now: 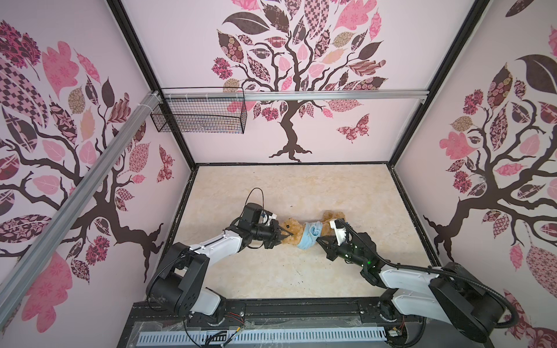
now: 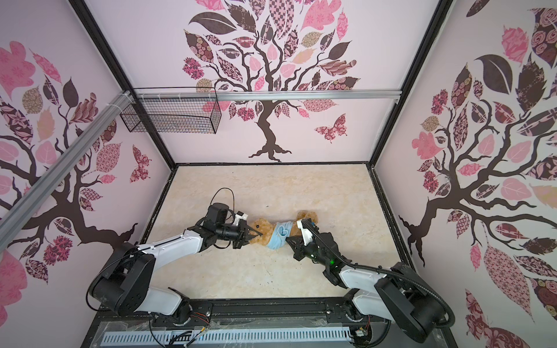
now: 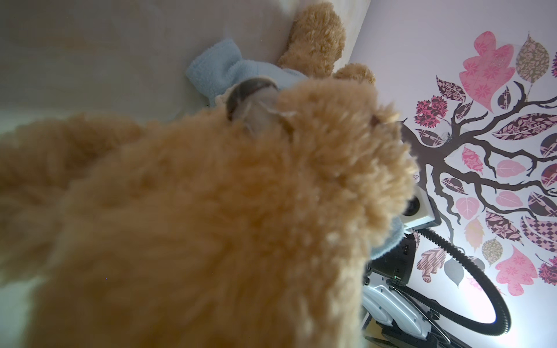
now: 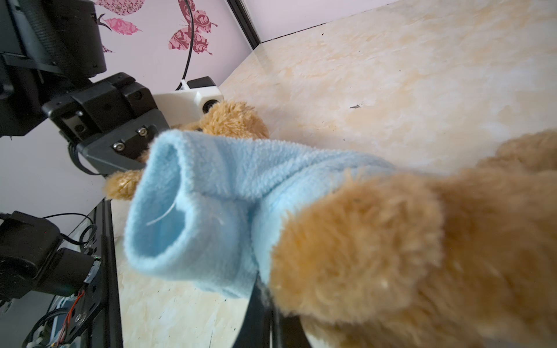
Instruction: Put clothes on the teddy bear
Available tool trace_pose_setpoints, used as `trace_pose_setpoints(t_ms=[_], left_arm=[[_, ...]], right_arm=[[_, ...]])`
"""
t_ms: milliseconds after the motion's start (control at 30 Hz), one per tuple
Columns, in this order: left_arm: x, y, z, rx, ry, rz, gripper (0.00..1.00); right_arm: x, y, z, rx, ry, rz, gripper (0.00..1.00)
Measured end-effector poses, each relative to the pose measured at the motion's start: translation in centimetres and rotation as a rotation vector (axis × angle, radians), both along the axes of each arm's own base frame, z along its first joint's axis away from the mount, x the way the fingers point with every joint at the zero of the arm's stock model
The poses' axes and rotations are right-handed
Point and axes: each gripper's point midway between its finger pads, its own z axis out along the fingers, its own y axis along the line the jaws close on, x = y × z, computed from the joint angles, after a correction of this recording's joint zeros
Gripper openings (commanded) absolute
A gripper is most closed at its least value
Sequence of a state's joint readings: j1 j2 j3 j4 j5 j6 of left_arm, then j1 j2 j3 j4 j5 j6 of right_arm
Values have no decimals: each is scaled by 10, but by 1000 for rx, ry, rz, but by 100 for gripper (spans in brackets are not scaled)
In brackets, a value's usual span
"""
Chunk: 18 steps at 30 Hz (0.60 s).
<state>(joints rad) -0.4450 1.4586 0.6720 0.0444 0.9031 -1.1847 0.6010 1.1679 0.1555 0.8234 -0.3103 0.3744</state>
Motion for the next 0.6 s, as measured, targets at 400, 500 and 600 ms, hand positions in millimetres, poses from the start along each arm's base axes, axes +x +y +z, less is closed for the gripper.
trace_pose_setpoints(t_ms=[400, 500, 600], left_arm=[[12, 27, 0, 46, -37, -9, 0], [9, 31, -8, 66, -26, -16, 0], [8, 35, -13, 89, -36, -28, 0]], right_arm=[[-8, -29, -1, 19, 164, 7, 0], [-6, -31, 0, 17, 222, -1, 0], [5, -48, -3, 42, 281, -67, 0]])
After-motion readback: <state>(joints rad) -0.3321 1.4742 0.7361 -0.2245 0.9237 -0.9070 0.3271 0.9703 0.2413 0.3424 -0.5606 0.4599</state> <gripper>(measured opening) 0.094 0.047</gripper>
